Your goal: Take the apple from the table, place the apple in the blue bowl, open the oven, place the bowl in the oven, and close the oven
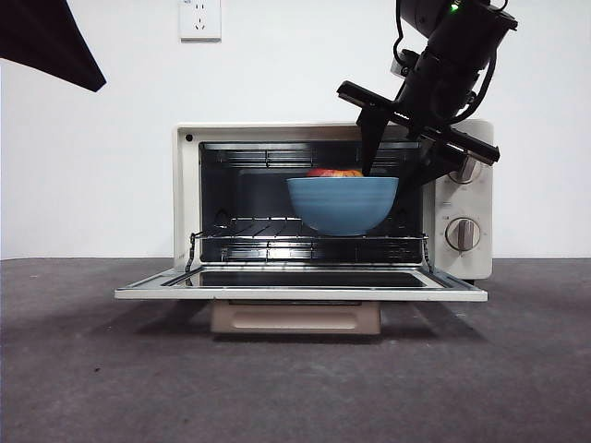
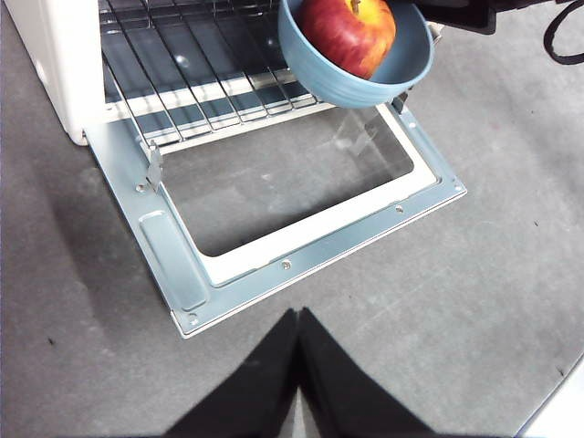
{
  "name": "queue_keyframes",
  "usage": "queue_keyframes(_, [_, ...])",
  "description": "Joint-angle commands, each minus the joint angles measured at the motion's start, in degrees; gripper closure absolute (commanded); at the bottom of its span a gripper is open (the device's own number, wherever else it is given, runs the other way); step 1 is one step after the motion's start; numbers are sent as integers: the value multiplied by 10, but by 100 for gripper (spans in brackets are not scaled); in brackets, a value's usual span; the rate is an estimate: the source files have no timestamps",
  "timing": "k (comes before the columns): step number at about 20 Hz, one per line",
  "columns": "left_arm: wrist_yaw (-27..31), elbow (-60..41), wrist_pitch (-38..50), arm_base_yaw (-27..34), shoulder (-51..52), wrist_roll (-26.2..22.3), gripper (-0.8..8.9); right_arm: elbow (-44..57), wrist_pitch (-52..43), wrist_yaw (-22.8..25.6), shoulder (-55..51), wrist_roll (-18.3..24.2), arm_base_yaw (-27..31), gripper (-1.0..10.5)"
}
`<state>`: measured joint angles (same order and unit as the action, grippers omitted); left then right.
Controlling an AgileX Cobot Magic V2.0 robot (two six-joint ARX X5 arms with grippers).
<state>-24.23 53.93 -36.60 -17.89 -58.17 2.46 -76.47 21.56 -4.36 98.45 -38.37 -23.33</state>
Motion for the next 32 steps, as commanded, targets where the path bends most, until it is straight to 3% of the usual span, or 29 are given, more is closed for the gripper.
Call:
queue_keyframes(1, [-2, 5, 6, -2, -12, 0, 807, -14, -5, -1, 4, 7, -5, 717])
queue_keyframes(15, [-2, 5, 21, -2, -19, -2, 807, -14, 21, -18, -42, 33, -5, 717])
queue_keyframes(23, [-3, 3, 97, 41, -125, 15, 807, -14, 97, 10, -213, 149, -5, 717])
queue_keyframes(27, [-71, 2, 148, 86, -219, 38, 807, -14, 182, 14, -316, 214, -5, 717])
queue_keyframes(32, [-79, 2, 192, 97, -326, 47, 807, -14, 283, 14, -389, 253, -5, 717])
